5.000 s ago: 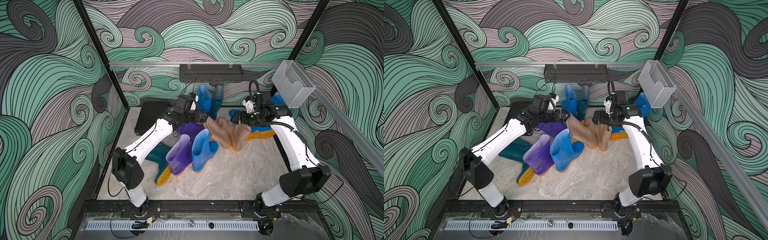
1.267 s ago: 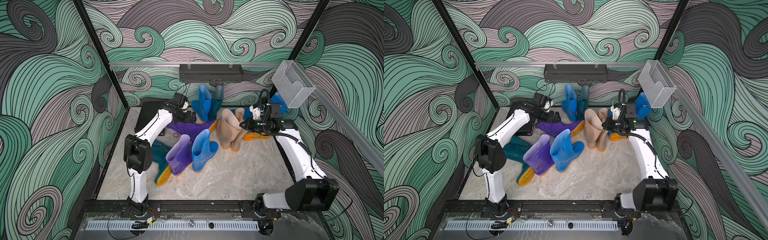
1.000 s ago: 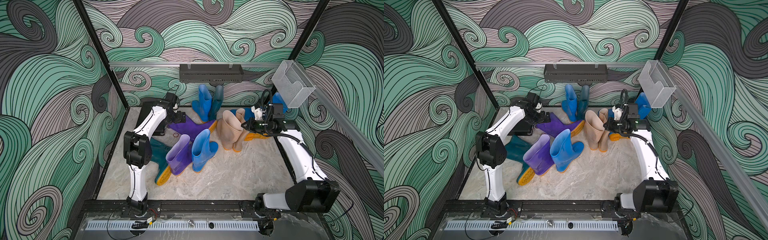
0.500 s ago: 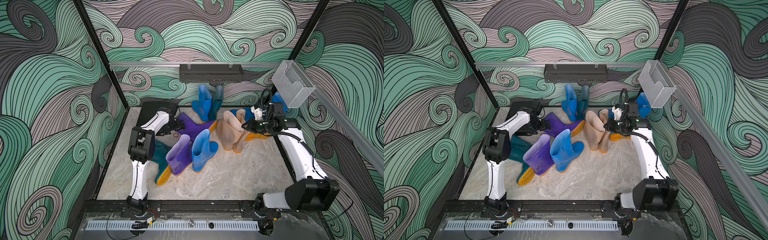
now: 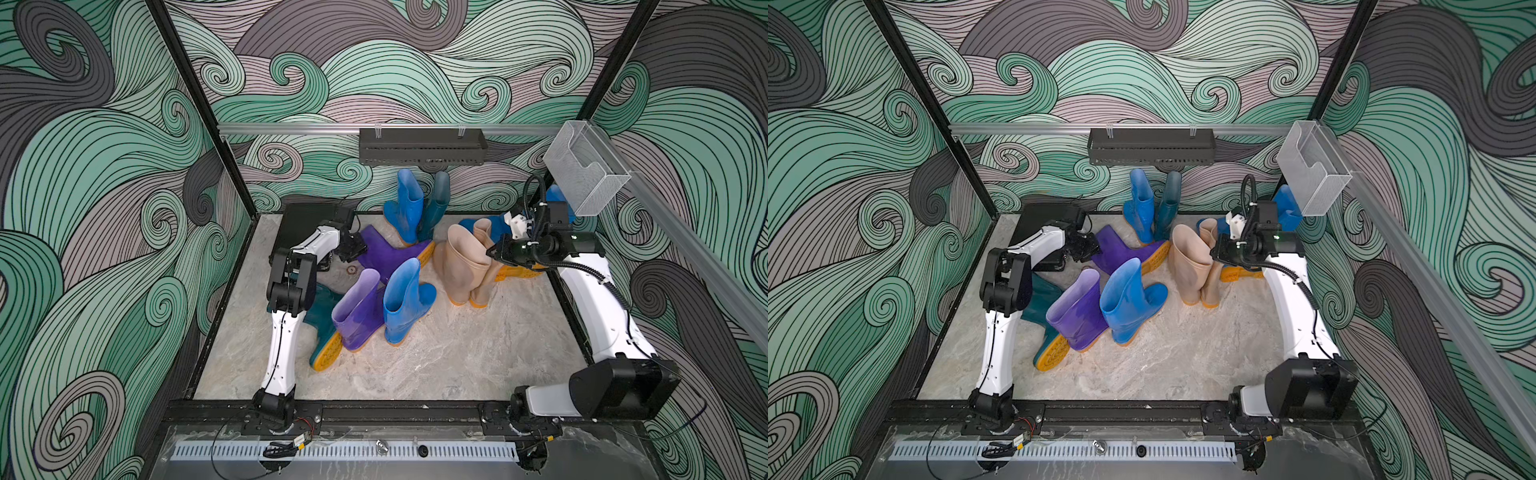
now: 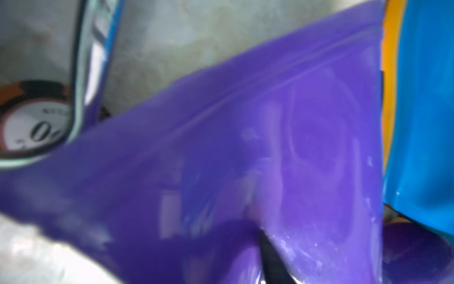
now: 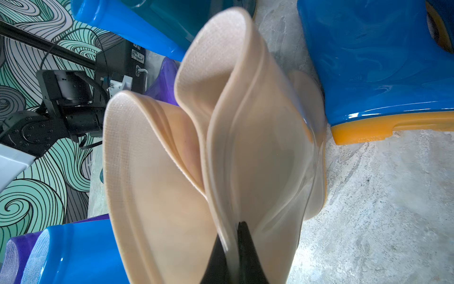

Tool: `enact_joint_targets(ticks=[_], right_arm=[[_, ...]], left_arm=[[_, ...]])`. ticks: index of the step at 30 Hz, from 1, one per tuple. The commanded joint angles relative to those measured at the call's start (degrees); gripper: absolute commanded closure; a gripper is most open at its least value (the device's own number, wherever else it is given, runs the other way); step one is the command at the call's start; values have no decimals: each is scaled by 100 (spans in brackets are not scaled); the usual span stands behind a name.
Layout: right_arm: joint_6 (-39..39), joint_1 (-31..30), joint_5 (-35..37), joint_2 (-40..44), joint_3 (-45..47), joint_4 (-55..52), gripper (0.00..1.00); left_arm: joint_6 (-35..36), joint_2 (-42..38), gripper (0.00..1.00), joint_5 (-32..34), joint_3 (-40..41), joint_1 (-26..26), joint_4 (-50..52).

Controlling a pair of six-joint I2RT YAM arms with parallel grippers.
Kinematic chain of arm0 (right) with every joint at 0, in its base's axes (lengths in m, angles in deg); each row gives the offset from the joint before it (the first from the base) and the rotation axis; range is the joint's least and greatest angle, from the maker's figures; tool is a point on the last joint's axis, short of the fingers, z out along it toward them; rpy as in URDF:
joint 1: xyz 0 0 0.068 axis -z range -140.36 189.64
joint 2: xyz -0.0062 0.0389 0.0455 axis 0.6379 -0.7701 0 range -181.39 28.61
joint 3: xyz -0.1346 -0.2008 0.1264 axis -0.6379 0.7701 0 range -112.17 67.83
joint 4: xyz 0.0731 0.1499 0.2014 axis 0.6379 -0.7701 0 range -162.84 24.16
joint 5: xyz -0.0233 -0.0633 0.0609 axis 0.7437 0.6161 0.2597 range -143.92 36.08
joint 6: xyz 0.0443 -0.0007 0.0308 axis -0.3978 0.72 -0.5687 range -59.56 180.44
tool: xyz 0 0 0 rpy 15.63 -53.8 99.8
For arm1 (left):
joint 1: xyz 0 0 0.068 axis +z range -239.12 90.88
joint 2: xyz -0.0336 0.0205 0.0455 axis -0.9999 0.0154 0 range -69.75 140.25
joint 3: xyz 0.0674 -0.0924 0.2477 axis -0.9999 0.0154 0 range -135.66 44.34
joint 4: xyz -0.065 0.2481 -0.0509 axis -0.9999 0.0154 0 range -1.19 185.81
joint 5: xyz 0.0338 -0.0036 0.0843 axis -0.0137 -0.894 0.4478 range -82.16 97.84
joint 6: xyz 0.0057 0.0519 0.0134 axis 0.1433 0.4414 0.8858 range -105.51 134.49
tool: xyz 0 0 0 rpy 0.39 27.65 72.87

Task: Match and arrange rain boots in pairs
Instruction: Adjust the rain boot at the center of the board.

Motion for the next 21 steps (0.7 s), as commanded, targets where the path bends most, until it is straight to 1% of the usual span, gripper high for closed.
enact_joint_targets(ticks=[1,5,10,14,17,21], right_arm=[[37,-49,-183,7,-210,37,100],[-15,-126,-273,-80,-237,203,100],[-130,-462,-435,-289,-555,337,100],[-145,-784,-558,-533,-982,444,100],[-142,-831,-620,-571,-1181,607,100],[23,-799,-555,-402,-1019,878,100]], left_arm=[[-32,-235,100,-434,96,-73,-736],[-6,-1014,100,-336,440,-48,-1241],[231,-1955,100,108,563,76,-1238],[381,-2650,100,452,1133,258,-1638],[469,-3010,100,653,1667,371,-1989],[556,-3206,100,725,1991,464,-1827]])
